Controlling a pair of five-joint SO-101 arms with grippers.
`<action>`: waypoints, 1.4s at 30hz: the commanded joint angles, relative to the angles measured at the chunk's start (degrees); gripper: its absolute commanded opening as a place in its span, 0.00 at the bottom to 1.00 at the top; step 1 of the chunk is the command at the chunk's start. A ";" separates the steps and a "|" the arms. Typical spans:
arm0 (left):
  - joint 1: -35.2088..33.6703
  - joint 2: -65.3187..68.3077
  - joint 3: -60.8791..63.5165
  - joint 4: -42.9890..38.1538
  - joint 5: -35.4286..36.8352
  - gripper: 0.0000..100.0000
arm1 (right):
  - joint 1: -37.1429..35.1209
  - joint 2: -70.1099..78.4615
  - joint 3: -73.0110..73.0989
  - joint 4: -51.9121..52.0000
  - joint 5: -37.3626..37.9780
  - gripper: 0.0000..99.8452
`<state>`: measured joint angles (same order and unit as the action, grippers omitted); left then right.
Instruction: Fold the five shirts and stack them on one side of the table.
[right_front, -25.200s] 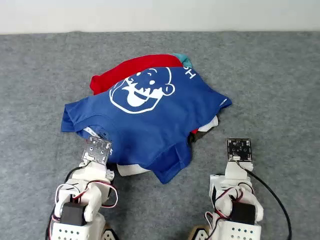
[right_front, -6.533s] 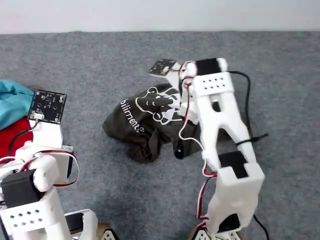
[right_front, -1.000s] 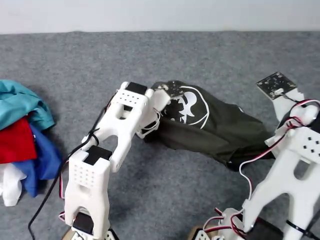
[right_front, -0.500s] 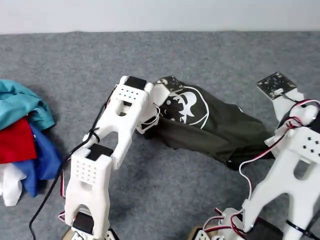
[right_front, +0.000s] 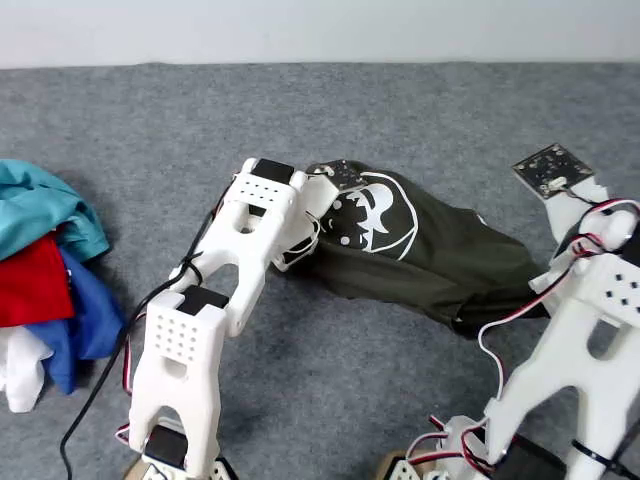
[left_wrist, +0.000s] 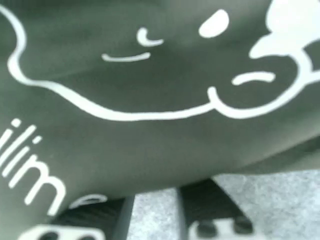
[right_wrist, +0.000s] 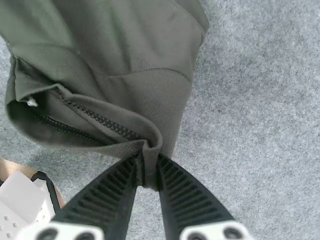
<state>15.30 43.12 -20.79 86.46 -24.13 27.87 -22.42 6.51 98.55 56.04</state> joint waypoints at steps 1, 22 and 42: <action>-0.26 0.35 -1.36 -2.20 0.18 0.01 | -0.13 -1.80 -0.18 -0.66 -0.70 0.01; -9.85 -45.63 -4.18 13.89 2.73 0.00 | -1.98 -5.23 -0.70 2.24 -0.88 0.01; -14.33 -69.71 -13.23 13.54 2.02 0.00 | -15.52 -24.92 -15.82 -33.54 -11.78 0.01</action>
<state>0.97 -24.66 -28.62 99.38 -21.85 12.57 -46.59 -5.36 71.82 44.70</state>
